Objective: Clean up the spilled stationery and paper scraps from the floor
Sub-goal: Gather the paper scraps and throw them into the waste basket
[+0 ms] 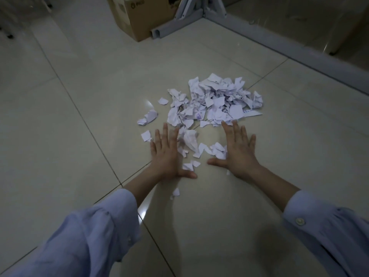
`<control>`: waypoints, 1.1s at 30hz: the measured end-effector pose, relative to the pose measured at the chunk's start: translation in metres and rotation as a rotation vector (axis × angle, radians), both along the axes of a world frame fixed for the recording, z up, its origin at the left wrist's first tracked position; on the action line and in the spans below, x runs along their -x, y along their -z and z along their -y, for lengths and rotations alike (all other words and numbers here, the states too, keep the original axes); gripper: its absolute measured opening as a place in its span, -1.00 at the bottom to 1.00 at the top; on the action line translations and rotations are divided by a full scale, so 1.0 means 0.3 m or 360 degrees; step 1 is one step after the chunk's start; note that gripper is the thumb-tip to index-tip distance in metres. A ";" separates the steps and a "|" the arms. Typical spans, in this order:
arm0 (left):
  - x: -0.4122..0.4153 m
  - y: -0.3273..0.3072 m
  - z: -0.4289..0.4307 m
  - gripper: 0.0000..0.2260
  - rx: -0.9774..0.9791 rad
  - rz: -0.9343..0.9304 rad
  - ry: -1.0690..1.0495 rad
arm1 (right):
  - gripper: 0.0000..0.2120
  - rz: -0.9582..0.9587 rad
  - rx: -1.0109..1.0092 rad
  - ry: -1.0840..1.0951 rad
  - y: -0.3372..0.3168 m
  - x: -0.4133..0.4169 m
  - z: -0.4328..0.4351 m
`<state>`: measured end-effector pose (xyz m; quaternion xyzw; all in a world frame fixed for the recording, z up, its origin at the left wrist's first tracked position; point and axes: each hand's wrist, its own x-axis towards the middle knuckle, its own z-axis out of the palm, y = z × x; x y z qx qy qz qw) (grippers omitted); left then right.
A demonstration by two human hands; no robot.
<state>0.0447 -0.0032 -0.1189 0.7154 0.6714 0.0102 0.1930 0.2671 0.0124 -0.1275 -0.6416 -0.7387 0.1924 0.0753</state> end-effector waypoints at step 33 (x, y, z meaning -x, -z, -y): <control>-0.074 -0.026 -0.343 0.38 0.0076 0.0246 0.0055 | 0.13 0.0442 0.0242 -0.0484 -0.091 -0.012 -0.529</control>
